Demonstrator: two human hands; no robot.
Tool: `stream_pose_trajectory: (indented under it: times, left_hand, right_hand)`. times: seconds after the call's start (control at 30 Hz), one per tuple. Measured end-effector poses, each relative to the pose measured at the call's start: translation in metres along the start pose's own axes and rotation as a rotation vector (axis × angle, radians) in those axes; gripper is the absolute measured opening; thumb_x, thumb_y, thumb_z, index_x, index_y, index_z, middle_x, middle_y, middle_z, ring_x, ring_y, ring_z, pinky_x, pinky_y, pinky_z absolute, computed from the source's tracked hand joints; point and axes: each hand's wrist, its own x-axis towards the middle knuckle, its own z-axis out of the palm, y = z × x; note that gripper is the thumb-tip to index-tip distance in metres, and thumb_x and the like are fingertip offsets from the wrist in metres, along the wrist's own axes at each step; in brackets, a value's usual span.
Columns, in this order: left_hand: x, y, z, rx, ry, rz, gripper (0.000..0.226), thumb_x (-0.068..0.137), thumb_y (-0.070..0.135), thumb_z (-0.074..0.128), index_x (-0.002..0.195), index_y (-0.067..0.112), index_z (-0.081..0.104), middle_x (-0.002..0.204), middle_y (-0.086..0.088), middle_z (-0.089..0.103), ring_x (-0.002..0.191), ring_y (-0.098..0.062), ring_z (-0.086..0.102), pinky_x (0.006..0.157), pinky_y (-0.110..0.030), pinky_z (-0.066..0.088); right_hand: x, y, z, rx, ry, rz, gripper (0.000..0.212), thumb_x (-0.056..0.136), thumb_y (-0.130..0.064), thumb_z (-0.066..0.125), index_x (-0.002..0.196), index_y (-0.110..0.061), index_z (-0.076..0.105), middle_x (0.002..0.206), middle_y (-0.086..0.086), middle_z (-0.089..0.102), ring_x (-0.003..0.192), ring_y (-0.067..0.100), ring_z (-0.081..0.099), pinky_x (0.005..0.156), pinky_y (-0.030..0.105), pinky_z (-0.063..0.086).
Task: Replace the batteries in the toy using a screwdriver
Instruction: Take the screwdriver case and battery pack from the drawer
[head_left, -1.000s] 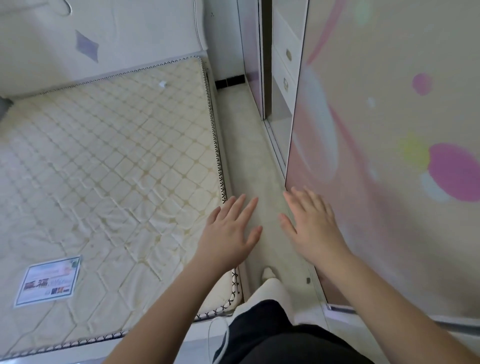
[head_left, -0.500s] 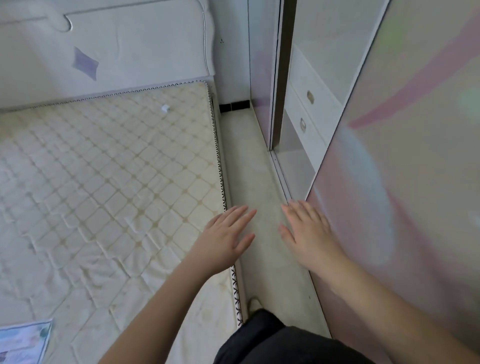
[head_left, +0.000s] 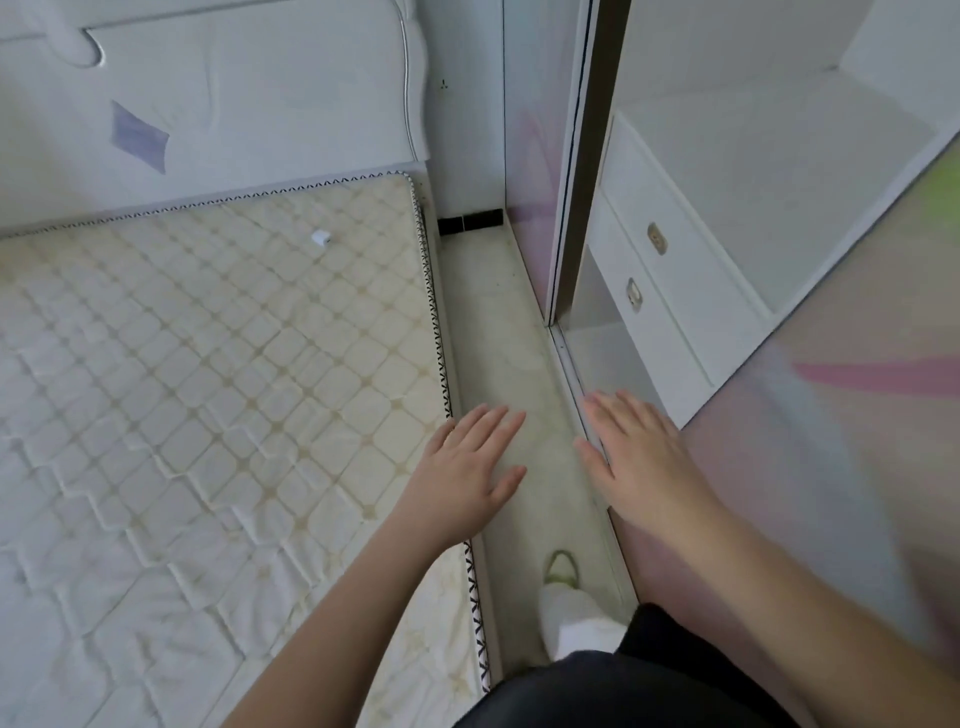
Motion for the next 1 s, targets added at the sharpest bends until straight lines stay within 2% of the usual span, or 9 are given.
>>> stream_pose_trajectory:
  times: [0.1,0.2,0.37,0.47,0.53,0.67,0.8,1.0]
  left_hand:
    - [0.043,-0.016,-0.006,0.043,0.003,-0.018,0.071,0.088,0.061,0.007,0.154,0.035,0.014,0.16,0.012,0.02,0.149,-0.011,0.011,0.118,-0.029,0.003]
    - [0.08,-0.028,-0.017,0.061,-0.032,-0.044,0.071,0.088,0.062,0.005,0.154,0.036,0.011,0.161,0.013,0.017,0.149,-0.009,0.008,0.119,-0.031,0.004]
    - [0.127,-0.054,-0.032,0.071,-0.044,-0.047,0.068,0.09,0.061,0.007,0.154,0.036,0.013,0.16,0.013,0.017,0.149,-0.01,0.009,0.119,-0.032,0.006]
    - [0.149,-0.071,-0.033,0.072,-0.043,-0.049,0.065,0.093,0.059,0.011,0.154,0.035,0.015,0.16,0.012,0.018,0.149,-0.011,0.01,0.119,-0.031,0.003]
    - [0.169,-0.086,-0.03,0.13,-0.041,-0.008,0.062,0.097,0.055,0.018,0.154,0.032,0.021,0.16,0.008,0.024,0.149,-0.016,0.014,0.121,-0.035,0.006]
    - [0.216,-0.119,-0.015,0.222,-0.025,0.105,0.058,0.097,0.051,0.033,0.148,0.024,0.039,0.153,0.001,0.039,0.144,-0.025,0.031,0.116,-0.042,0.019]
    - [0.265,-0.14,-0.018,0.184,0.004,0.123,0.058,0.097,0.05,0.034,0.148,0.023,0.039,0.152,0.001,0.041,0.143,-0.025,0.033,0.115,-0.043,0.022]
    - [0.338,-0.14,-0.028,0.172,-0.024,0.269,0.06,0.095,0.05,0.032,0.148,0.021,0.039,0.152,0.001,0.041,0.142,-0.025,0.035,0.115,-0.044,0.026]
  right_hand:
    - [0.054,0.013,-0.001,0.028,-0.005,-0.047,0.078,0.086,-0.055,-0.004,0.152,-0.023,0.023,0.158,-0.007,0.024,0.147,0.02,0.015,0.119,0.038,0.011]
    - [0.107,0.026,-0.004,0.052,0.011,-0.026,0.078,0.085,-0.055,-0.003,0.151,-0.023,0.025,0.158,-0.006,0.026,0.146,0.019,0.016,0.118,0.036,0.011]
    - [0.18,0.041,-0.007,0.106,-0.015,0.028,0.058,0.1,-0.047,0.017,0.152,-0.022,0.022,0.159,-0.004,0.024,0.147,0.022,0.017,0.118,0.039,0.012]
    - [0.205,0.042,-0.006,0.113,-0.035,0.045,0.07,0.092,-0.055,0.005,0.152,-0.022,0.021,0.159,-0.004,0.023,0.147,0.021,0.016,0.119,0.039,0.013]
    - [0.223,0.042,-0.005,0.088,-0.056,0.041,0.072,0.091,-0.055,0.002,0.153,-0.023,0.019,0.159,-0.004,0.022,0.147,0.021,0.014,0.119,0.039,0.012]
    - [0.259,0.041,0.002,0.005,-0.128,0.044,0.057,0.101,-0.045,0.018,0.153,-0.021,0.017,0.16,-0.002,0.018,0.148,0.021,0.011,0.12,0.04,0.01]
    - [0.29,0.047,-0.006,-0.04,-0.127,0.101,0.075,0.088,-0.051,-0.004,0.152,-0.021,0.021,0.158,0.001,0.024,0.146,0.023,0.018,0.119,0.04,0.014]
    - [0.313,0.072,-0.006,-0.009,-0.124,0.262,0.08,0.084,-0.052,-0.005,0.151,-0.019,0.024,0.158,0.003,0.026,0.146,0.024,0.018,0.119,0.04,0.013]
